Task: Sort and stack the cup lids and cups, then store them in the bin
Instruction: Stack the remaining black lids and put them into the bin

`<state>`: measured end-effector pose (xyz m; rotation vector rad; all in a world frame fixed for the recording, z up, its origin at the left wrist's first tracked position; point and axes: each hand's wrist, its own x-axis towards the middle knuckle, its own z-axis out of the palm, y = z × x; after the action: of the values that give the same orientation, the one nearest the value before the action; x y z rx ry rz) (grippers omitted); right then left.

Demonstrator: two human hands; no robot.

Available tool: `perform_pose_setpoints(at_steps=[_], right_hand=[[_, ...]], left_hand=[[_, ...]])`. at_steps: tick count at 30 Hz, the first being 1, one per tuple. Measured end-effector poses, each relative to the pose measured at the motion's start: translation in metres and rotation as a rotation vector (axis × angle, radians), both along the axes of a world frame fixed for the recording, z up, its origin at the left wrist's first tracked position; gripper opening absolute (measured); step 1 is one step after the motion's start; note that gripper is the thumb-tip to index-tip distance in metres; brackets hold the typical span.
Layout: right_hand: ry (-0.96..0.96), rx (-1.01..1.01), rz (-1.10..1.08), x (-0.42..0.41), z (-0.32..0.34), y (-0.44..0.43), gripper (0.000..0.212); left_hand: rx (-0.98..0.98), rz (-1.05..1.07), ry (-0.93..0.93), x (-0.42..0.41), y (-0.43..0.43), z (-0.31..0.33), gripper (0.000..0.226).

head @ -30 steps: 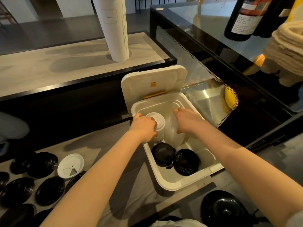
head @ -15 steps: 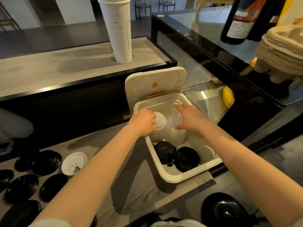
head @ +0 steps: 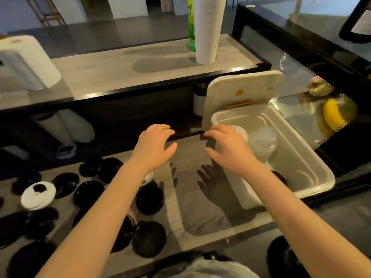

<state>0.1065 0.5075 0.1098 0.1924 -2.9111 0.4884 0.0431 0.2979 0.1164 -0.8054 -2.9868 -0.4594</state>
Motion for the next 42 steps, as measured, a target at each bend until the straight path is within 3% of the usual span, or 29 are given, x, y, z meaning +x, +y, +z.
perform_pose_setpoints(at_steps=[7, 15, 19, 22, 24, 27, 31, 34, 39, 42], right_hand=[[-0.223, -0.135, 0.069, 0.011, -0.034, -0.094, 0.038], [-0.535, -0.129, 0.000, 0.042, -0.094, -0.176, 0.039], [-0.735, -0.078, -0.041, 0.067, -0.122, -0.199, 0.054], [-0.845, -0.040, -0.060, 0.087, -0.141, -0.208, 0.088], [-0.806, 0.020, -0.068, 0.096, -0.152, -0.214, 0.099], [-0.669, -0.017, -0.148, 0.102, -0.159, -0.218, 0.089], [-0.571, -0.221, -0.276, 0.102, -0.151, -0.214, 0.076], [-0.416, -0.405, -0.307, 0.094, -0.136, -0.215, 0.082], [-0.224, -0.527, -0.100, 0.070, -0.102, -0.238, 0.084], [-0.237, -0.487, -0.023, 0.062, -0.097, -0.251, 0.089]], left_hand=[[0.017, 0.161, -0.193, 0.028, -0.102, -0.047, 0.048], [0.063, 0.341, -0.388, 0.075, -0.180, -0.106, 0.050], [0.029, 0.369, -0.501, 0.096, -0.201, -0.131, 0.057], [-0.017, 0.331, -0.578, 0.106, -0.208, -0.143, 0.066], [-0.080, 0.279, -0.566, 0.108, -0.211, -0.149, 0.071], [-0.056, 0.242, -0.540, 0.108, -0.213, -0.151, 0.071], [0.077, 0.276, -0.452, 0.106, -0.215, -0.142, 0.068], [0.301, 0.298, -0.397, 0.102, -0.210, -0.129, 0.053], [0.799, 0.390, -0.755, 0.091, -0.191, -0.106, 0.027], [0.879, 0.429, -0.848, 0.086, -0.189, -0.105, 0.014]])
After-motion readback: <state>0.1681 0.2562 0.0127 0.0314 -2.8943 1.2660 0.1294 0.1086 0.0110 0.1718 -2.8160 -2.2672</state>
